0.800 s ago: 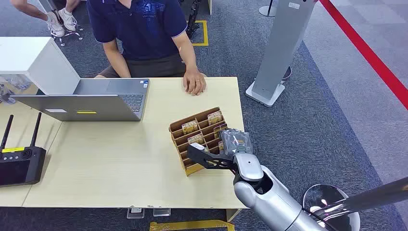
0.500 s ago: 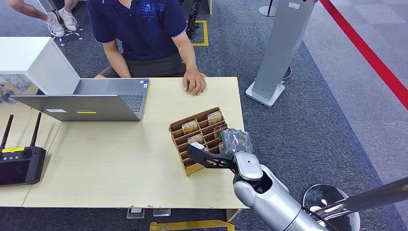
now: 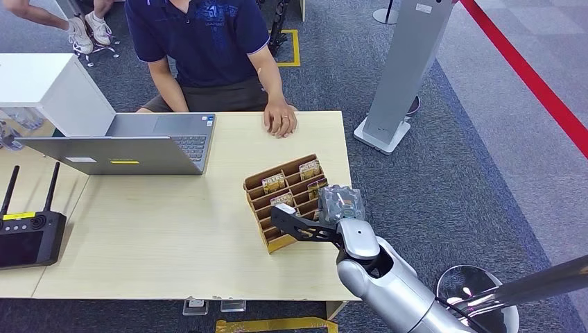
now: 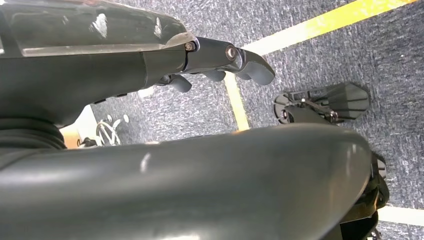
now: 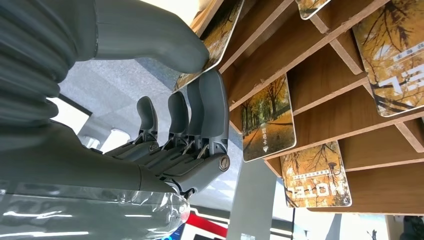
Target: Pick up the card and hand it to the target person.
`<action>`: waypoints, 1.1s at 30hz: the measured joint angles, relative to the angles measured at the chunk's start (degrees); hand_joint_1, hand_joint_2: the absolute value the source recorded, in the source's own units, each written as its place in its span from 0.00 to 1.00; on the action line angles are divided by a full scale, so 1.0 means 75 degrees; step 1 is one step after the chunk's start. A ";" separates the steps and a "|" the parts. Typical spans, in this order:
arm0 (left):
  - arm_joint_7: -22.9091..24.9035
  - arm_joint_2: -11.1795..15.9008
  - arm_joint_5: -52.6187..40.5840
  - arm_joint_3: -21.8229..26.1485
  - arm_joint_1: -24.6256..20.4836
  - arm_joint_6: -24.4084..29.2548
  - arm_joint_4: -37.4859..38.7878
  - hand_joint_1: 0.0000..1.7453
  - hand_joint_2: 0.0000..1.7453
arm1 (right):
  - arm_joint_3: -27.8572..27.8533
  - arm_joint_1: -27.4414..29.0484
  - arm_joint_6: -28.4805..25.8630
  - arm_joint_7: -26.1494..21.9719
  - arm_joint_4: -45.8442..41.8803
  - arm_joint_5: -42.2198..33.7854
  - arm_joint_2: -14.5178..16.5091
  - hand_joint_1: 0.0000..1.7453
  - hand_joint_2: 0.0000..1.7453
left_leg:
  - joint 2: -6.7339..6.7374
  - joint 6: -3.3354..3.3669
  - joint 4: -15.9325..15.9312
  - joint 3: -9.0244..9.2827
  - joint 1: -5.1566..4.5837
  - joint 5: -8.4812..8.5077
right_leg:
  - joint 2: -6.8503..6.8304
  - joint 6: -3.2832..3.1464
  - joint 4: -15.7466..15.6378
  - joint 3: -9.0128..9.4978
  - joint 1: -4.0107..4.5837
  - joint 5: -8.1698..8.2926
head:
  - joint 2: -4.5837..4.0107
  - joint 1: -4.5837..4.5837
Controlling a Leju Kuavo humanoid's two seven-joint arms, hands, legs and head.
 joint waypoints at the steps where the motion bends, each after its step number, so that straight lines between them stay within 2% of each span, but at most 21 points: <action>1: 0.0000 0.0000 -0.0003 0.0000 0.0000 -0.0001 0.0000 0.00 0.00 | 0.0000 0.0001 0.0000 0.0008 -0.0001 0.0001 -0.0007 0.68 1.00 | 0.0000 0.0000 0.0000 0.0000 0.0000 0.0000 | 0.0000 0.0000 0.0000 0.0000 0.0000 0.0000 | 0.0000 0.0000; 6: 0.0000 0.0000 -0.0016 0.0000 0.0001 -0.0009 0.0000 0.00 0.00 | 0.0000 0.0010 0.0017 0.0060 -0.0023 0.0003 -0.0043 0.76 1.00 | 0.0000 0.0000 0.0000 0.0000 0.0000 0.0000 | 0.0000 0.0000 0.0000 0.0000 0.0000 0.0000 | 0.0000 0.0000; 24: -0.0052 0.0003 -0.0008 0.0000 0.0007 0.0023 0.0000 0.00 0.00 | -0.0007 0.0051 -0.0002 0.0098 -0.0196 0.0027 -0.0136 0.76 1.00 | 0.0000 0.0000 0.0000 0.0002 0.0000 0.0000 | 0.0000 0.0000 0.0000 0.0000 0.0000 0.0000 | 0.0000 0.0000; 33: -0.0033 0.0003 0.0047 0.0000 0.0014 0.0029 0.0000 0.00 0.00 | -0.0043 0.0098 0.0009 0.0064 -0.0755 -0.0023 -0.0238 0.76 1.00 | 0.0000 0.0000 0.0000 0.0000 0.0000 0.0000 | 0.0000 0.0000 0.0000 -0.0001 0.0000 0.0000 | 0.0000 0.0000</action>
